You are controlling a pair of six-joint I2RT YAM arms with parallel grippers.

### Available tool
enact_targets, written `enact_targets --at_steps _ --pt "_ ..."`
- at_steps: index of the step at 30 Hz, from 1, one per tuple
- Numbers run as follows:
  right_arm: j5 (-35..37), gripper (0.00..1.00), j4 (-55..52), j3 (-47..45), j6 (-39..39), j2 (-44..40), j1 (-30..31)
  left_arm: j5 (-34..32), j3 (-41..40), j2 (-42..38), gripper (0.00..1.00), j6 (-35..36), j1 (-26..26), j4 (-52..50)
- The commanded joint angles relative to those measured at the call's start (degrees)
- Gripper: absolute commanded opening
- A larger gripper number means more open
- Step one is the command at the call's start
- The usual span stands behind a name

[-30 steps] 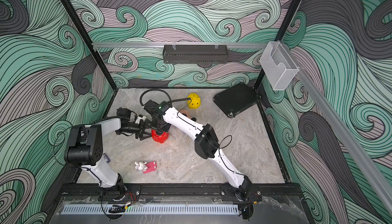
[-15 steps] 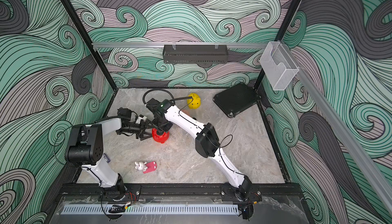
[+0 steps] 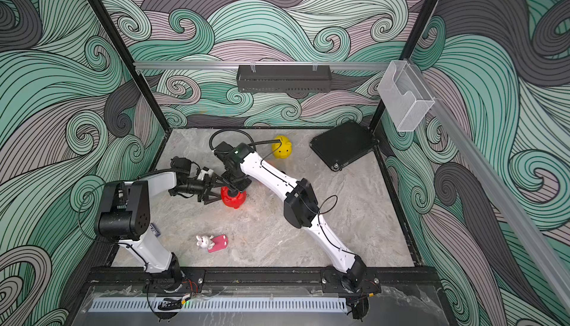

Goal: Close piggy banks
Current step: Screw the knob on the piggy bank.

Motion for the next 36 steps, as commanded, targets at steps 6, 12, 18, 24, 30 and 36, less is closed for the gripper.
enact_targets --at_steps 6,12,18,24,30,36 --pt "-0.4 0.0 -4.1 -0.2 0.6 1.3 -0.4 -5.2 0.1 1.4 0.81 1.5 -0.9 -3.5" --pt "-0.9 0.0 -4.1 0.5 0.7 1.2 -0.6 -5.3 0.3 1.6 0.81 1.5 -0.9 -3.6" --pt "-0.2 0.0 -4.1 0.0 0.3 0.4 -0.7 -5.3 0.3 1.6 0.81 1.7 -0.9 -3.7" --pt "0.9 0.0 -4.1 1.5 -1.1 0.1 -0.7 -5.3 0.5 1.6 0.81 1.7 -0.9 -3.8" --pt "2.4 0.02 -4.2 1.3 -2.7 -1.0 -0.7 -5.6 0.6 1.6 0.81 1.9 -0.9 -3.9" --pt "3.6 0.06 -4.2 1.4 -3.5 -2.0 -0.6 -6.2 0.9 1.7 0.82 2.1 -0.9 -4.3"
